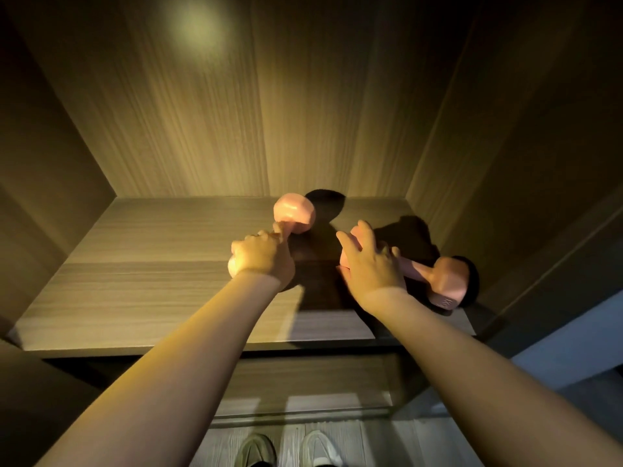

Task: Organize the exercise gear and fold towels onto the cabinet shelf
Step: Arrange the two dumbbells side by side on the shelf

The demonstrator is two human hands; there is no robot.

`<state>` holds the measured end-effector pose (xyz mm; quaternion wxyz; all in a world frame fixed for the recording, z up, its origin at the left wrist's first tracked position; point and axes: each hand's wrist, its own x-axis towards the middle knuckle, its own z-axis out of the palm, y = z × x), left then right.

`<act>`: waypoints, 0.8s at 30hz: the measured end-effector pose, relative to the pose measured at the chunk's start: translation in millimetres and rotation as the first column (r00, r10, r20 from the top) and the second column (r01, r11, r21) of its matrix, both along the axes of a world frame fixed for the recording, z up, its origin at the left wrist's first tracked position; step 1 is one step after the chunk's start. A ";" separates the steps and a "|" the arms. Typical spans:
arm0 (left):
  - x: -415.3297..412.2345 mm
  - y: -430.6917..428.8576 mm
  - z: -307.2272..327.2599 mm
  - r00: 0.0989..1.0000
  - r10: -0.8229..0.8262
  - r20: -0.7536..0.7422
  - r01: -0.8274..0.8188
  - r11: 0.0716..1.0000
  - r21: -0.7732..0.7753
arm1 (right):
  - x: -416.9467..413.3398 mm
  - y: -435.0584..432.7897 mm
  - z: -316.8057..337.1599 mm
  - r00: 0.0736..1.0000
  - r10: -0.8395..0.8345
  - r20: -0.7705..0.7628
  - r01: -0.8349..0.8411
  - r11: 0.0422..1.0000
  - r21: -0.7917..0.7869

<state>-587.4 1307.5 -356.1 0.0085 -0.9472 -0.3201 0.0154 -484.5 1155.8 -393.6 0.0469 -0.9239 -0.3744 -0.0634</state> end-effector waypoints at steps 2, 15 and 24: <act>-13.9 0.1 0.5 0.988 -0.127 0.087 0.131 0.990 -0.044 | -0.7 -0.2 -0.6 0.999 0.007 0.035 -0.007 1.000 0.003; -44.1 -28.8 -14.1 0.978 0.072 0.196 -0.081 0.996 0.034 | -0.2 6.0 -4.3 0.996 -0.034 0.082 0.035 0.999 -0.019; -67.4 -31.9 -11.5 0.975 0.063 0.215 -0.063 0.998 -0.006 | 3.8 0.1 29.9 0.977 0.021 -0.210 -0.040 0.996 -0.086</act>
